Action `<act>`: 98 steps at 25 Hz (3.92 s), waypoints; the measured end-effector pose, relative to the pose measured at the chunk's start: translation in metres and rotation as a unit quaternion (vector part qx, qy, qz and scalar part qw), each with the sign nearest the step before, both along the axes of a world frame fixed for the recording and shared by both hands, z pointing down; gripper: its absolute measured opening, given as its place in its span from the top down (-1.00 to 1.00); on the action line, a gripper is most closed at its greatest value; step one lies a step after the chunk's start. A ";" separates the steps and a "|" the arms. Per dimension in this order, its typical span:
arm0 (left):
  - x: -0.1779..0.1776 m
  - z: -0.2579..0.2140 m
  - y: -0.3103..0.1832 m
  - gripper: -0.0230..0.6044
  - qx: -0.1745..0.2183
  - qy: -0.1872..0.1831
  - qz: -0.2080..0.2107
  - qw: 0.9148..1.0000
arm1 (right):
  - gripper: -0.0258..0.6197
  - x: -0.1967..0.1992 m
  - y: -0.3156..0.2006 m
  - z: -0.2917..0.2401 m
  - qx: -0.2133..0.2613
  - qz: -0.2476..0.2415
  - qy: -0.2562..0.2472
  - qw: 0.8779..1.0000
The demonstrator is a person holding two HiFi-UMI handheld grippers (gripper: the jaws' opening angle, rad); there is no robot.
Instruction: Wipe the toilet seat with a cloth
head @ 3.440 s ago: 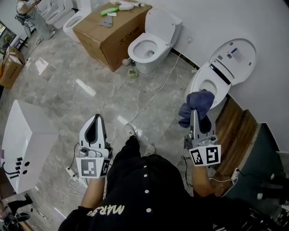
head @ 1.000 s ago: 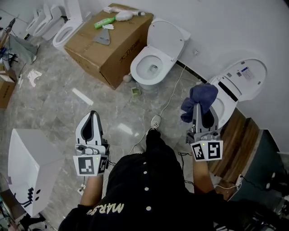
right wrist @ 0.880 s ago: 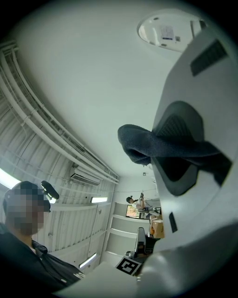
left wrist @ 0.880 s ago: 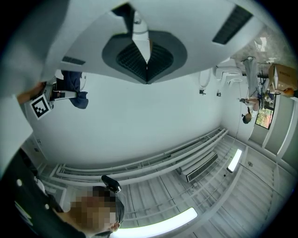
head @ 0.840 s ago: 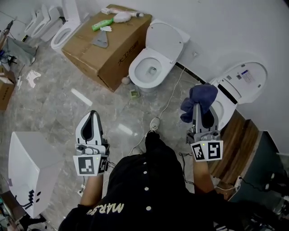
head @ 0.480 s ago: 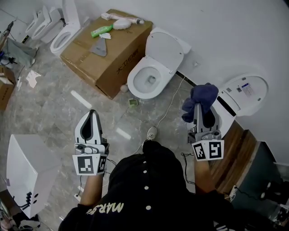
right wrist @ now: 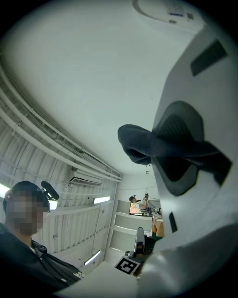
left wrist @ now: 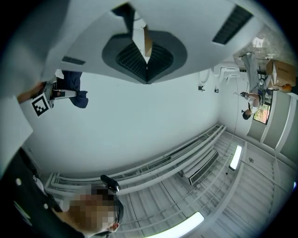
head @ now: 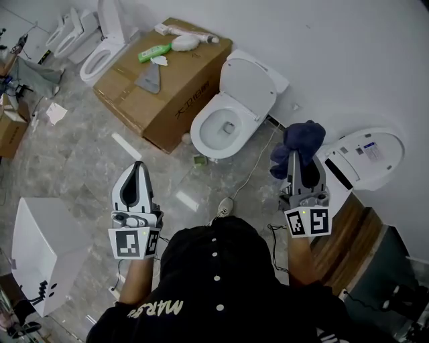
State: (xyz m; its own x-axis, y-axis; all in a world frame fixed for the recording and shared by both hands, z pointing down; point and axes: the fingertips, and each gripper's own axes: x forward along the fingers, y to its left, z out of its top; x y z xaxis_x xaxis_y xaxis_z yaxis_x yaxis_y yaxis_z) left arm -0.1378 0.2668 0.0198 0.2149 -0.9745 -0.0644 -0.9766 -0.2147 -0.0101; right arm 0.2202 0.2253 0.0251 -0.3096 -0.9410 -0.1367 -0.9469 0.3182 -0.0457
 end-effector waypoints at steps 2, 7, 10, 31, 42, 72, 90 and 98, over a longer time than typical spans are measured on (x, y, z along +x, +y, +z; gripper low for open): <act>0.007 -0.001 -0.007 0.89 0.004 -0.002 0.001 1.000 | 0.69 0.006 -0.008 0.001 -0.001 -0.003 -0.005 1.000; 0.021 -0.002 -0.019 0.89 0.006 0.001 0.002 1.000 | 0.69 0.014 -0.027 0.005 -0.005 -0.013 -0.013 1.000; 0.021 0.003 -0.019 0.89 -0.002 0.000 -0.002 1.000 | 0.69 0.012 -0.031 0.011 -0.011 -0.018 -0.012 1.000; -0.016 0.028 -0.131 0.89 -0.021 0.014 0.036 0.999 | 0.69 -0.028 -0.122 0.018 -0.026 0.006 -0.001 1.000; -0.045 0.036 -0.215 0.89 -0.034 0.021 0.059 0.997 | 0.69 -0.061 -0.194 0.019 -0.034 0.023 -0.002 0.999; 0.004 0.099 -0.337 0.89 -0.111 0.029 0.140 0.983 | 0.69 -0.056 -0.301 0.127 -0.138 0.022 0.075 0.987; 0.052 0.206 -0.343 0.89 -0.179 0.027 0.162 0.970 | 0.70 -0.072 -0.371 0.285 -0.190 -0.110 0.192 0.956; 0.078 0.260 -0.337 0.89 -0.210 0.070 0.185 0.957 | 0.70 -0.090 -0.392 0.370 -0.188 -0.169 0.287 0.924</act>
State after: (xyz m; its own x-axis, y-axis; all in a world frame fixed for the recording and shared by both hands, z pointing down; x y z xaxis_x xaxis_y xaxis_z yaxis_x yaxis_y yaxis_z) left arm -0.0593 -0.0698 0.2801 0.5691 -0.7791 0.2629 -0.8178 -0.5031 0.2794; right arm 0.1307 -0.1669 0.3953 -0.5137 -0.7250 0.4588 -0.6989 0.6638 0.2664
